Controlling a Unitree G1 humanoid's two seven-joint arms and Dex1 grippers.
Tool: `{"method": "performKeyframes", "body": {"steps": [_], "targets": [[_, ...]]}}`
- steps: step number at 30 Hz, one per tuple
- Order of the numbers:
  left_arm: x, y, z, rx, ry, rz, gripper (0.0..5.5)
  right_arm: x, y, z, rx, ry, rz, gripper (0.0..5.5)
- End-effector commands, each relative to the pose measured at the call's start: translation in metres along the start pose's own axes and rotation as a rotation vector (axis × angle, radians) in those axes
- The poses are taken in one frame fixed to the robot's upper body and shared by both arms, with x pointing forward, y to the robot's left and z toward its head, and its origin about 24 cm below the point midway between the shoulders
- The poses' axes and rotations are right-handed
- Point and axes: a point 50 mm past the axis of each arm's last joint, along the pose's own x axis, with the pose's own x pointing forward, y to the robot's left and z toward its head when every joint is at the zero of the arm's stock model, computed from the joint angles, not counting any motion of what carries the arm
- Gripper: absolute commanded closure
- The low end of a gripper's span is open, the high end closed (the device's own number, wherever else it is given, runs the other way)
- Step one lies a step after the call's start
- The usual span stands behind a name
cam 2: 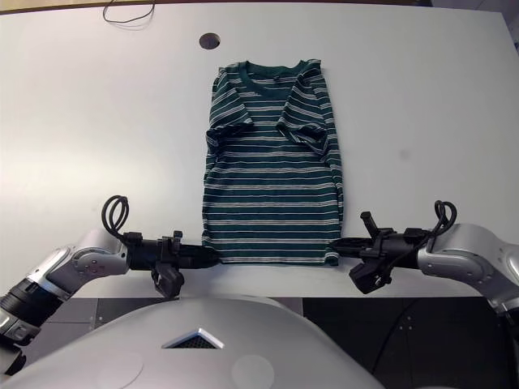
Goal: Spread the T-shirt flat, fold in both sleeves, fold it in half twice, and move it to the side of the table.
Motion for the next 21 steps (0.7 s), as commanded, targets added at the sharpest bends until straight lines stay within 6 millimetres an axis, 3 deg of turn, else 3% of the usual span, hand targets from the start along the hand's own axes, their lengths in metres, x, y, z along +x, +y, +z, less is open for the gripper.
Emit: {"method": "performKeyframes", "body": {"steps": [1, 6, 10, 15, 21], "targets": [[-0.006, -0.018, -0.022, -0.064, 0.151, -0.075, 5.38, 0.006, 0.007, 0.0, 0.015, -0.001, 0.042, 5.4], [-0.008, -0.017, -0.02, -0.077, 0.146, -0.04, 5.38, 0.006, 0.002, 0.001, 0.012, -0.008, 0.018, 5.4], [-0.012, -0.014, -0.015, -0.107, 0.121, 0.008, 5.38, 0.003, -0.012, 0.008, 0.07, -0.067, -0.106, 5.4], [-0.018, -0.004, -0.003, -0.168, 0.056, 0.121, 5.38, -0.009, -0.016, -0.002, 0.232, -0.079, -0.28, 5.4], [-0.028, 0.058, -0.004, -0.135, -0.014, 0.48, 5.38, -0.019, -0.02, -0.022, 0.411, -0.04, -0.527, 5.4]]}}
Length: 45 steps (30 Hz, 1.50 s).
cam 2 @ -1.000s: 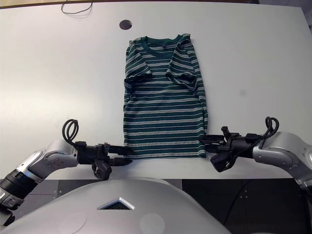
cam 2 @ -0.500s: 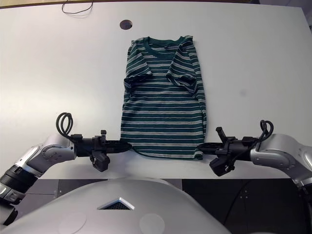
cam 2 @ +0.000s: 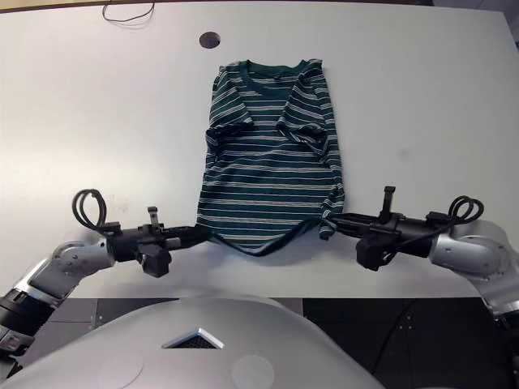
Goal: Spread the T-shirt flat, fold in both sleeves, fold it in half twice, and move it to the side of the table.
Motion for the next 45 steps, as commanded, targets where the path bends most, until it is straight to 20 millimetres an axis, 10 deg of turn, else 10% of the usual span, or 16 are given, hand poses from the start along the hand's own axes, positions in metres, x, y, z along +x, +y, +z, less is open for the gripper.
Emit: {"method": "performKeyframes", "body": {"steps": [1, 16, 32, 45], "targets": [[0.008, 0.044, -0.004, 0.038, -0.029, 0.222, 5.38, 0.0, -0.012, -0.014, 0.061, 0.04, -0.144, 5.4], [0.065, 0.16, -0.097, 0.207, 0.375, 0.525, 5.38, 0.074, -0.154, -0.075, 0.051, 0.247, -0.886, 5.4], [0.095, 0.185, -0.102, 0.351, 0.617, 0.478, 5.38, 0.129, -0.157, -0.088, 0.099, 0.398, -0.855, 5.4], [0.088, 0.191, -0.11, 0.291, 0.752, 0.663, 3.3, 0.128, -0.165, -0.092, 0.172, 0.465, -0.928, 3.05]]}}
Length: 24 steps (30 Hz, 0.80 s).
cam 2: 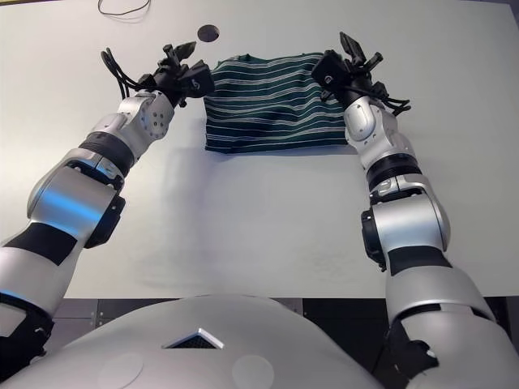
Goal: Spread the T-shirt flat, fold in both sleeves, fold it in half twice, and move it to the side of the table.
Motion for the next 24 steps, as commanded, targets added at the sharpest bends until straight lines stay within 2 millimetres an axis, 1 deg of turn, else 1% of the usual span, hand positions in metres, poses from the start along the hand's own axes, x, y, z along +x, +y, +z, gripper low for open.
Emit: {"method": "performKeyframes", "body": {"steps": [1, 2, 3, 4, 5, 7, 8, 9, 11, 13, 14, 16, 18, 20, 22, 23, 24], "targets": [[0.002, 0.012, -0.004, -0.034, 0.035, 0.077, 3.16, 0.004, -0.01, -0.001, 0.028, 0.041, -0.041, 2.89], [0.001, 0.014, -0.006, -0.047, 0.045, 0.098, 3.07, 0.004, -0.011, -0.002, 0.031, 0.046, -0.046, 2.78], [-0.001, 0.016, -0.009, -0.064, 0.055, 0.125, 2.83, 0.004, -0.013, -0.002, 0.034, 0.043, -0.057, 2.5], [-0.003, 0.02, -0.015, -0.103, 0.071, 0.174, 2.71, 0.003, -0.016, 0.0, 0.036, 0.013, -0.072, 2.37], [-0.007, 0.024, -0.022, -0.139, 0.082, 0.225, 2.54, 0.002, -0.019, 0.004, 0.038, -0.038, -0.077, 2.19], [-0.016, 0.029, -0.035, -0.234, 0.085, 0.335, 2.25, -0.01, -0.017, 0.012, 0.001, -0.19, -0.003, 2.16], [-0.024, 0.027, -0.043, -0.279, 0.072, 0.377, 2.25, -0.021, -0.016, 0.012, -0.056, -0.249, 0.063, 2.16], [-0.034, 0.02, -0.05, -0.324, 0.048, 0.411, 2.25, -0.034, -0.015, 0.007, -0.148, -0.272, 0.142, 2.16], [-0.055, 0.003, -0.058, -0.391, -0.017, 0.44, 2.25, -0.055, -0.007, -0.01, -0.329, -0.239, 0.336, 2.16], [-0.073, -0.009, -0.06, -0.473, -0.073, 0.481, 2.25, -0.068, 0.005, -0.032, -0.451, -0.157, 0.498, 2.16], [-0.08, -0.011, -0.059, -0.492, -0.1, 0.503, 2.25, -0.072, 0.011, -0.038, -0.481, -0.132, 0.555, 2.16], [-0.09, -0.013, -0.057, -0.535, -0.129, 0.547, 2.25, -0.078, 0.02, -0.045, -0.509, -0.11, 0.626, 2.16], [-0.099, -0.015, -0.052, -0.546, -0.156, 0.57, 2.25, -0.079, 0.028, -0.048, -0.532, -0.102, 0.66, 2.16], [-0.111, -0.017, -0.049, -0.566, -0.167, 0.596, 2.25, -0.077, 0.036, -0.042, -0.556, -0.14, 0.691, 2.16], [-0.119, -0.017, -0.048, -0.587, -0.159, 0.621, 2.25, -0.079, 0.045, -0.035, -0.565, -0.199, 0.731, 2.16], [-0.121, -0.017, -0.047, -0.595, -0.154, 0.628, 2.25, -0.084, 0.049, -0.032, -0.571, -0.239, 0.762, 2.16], [-0.124, -0.017, -0.046, -0.597, -0.152, 0.631, 2.25, -0.097, 0.058, -0.025, -0.58, -0.326, 0.835, 2.16]]}}
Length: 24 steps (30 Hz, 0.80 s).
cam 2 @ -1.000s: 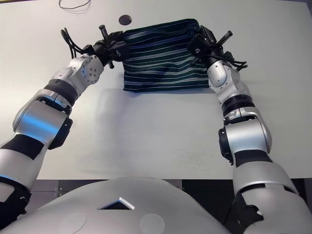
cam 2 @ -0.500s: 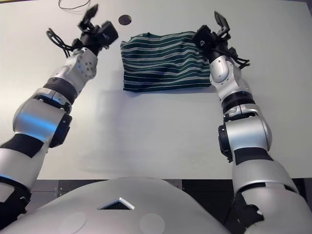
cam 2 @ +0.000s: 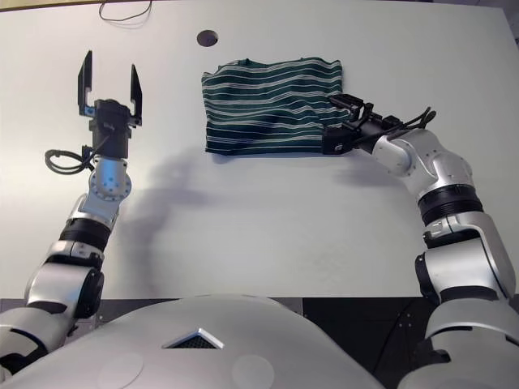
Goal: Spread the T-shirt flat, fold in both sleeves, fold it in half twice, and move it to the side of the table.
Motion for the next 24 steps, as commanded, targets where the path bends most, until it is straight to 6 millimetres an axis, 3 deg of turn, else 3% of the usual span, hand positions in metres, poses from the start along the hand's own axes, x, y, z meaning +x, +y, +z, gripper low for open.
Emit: {"method": "performKeyframes", "body": {"steps": [1, 3, 6, 8, 11, 14, 21, 22, 24], "targets": [[-0.007, 0.005, 0.006, -0.002, 0.013, 0.019, 2.25, -0.011, 0.057, 0.053, -0.08, -0.307, 0.293, 2.16], [-0.012, 0.009, 0.01, 0.022, 0.003, 0.013, 2.25, -0.037, 0.064, 0.097, -0.132, -0.529, 0.378, 2.16], [-0.018, 0.025, 0.014, 0.069, -0.002, 0.032, 2.25, -0.064, 0.048, 0.152, -0.232, -0.75, 0.381, 2.16], [-0.021, 0.034, 0.013, 0.091, 0.007, 0.046, 2.25, -0.061, 0.033, 0.182, -0.294, -0.844, 0.322, 2.16], [-0.018, 0.035, 0.012, 0.096, 0.021, 0.048, 2.25, -0.035, 0.015, 0.208, -0.298, -0.867, 0.21, 2.16], [-0.013, 0.033, 0.012, 0.096, 0.015, 0.035, 2.25, -0.019, -0.007, 0.214, -0.227, -0.828, 0.053, 2.16], [-0.007, 0.027, 0.017, 0.08, -0.009, 0.001, 2.25, -0.055, -0.058, 0.192, -0.143, -0.858, -0.083, 2.16], [-0.006, 0.025, 0.019, 0.077, -0.014, -0.005, 2.25, -0.054, -0.065, 0.189, -0.126, -0.859, -0.095, 2.16], [-0.004, 0.022, 0.02, 0.071, -0.021, -0.013, 2.25, -0.032, -0.083, 0.177, -0.069, -0.792, -0.142, 2.16]]}}
